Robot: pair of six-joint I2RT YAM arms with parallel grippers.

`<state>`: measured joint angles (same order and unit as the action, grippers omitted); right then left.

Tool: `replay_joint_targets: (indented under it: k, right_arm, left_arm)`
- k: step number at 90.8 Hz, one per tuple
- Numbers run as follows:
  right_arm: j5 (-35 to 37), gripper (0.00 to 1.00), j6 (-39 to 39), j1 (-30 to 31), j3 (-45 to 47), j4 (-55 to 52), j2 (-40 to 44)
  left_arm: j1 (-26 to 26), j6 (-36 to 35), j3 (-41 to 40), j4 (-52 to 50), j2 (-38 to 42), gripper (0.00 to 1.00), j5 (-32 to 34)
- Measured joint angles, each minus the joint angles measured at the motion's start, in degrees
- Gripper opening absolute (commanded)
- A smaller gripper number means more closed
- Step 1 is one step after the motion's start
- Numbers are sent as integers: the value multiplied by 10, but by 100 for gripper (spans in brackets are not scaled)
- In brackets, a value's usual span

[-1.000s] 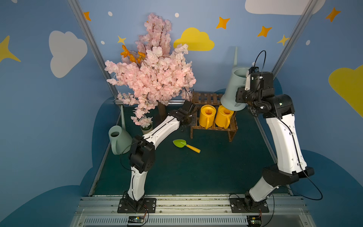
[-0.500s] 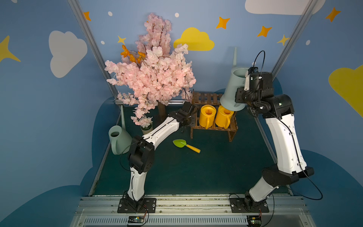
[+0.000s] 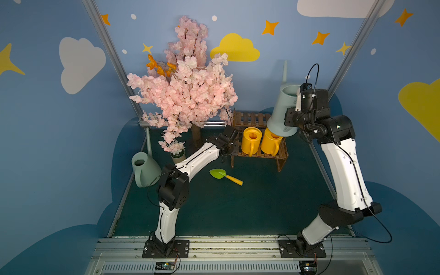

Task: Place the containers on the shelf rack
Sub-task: Move the shelf to the center of the board.

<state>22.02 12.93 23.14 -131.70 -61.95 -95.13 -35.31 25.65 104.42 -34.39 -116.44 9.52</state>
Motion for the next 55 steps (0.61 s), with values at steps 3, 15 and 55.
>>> replay_joint_targets:
  k: [3,15,55]
  right_arm:
    - [0,0,1,0,3,0,0]
    - [0,0,1,0,7,1,0]
    - [15,0,10,10,8,10,4]
  left_arm:
    - [-2,0,0,0,0,15,3]
    - [-8,3,0,-2,0,8,31]
    - [-15,17,-26,18,14,2,52]
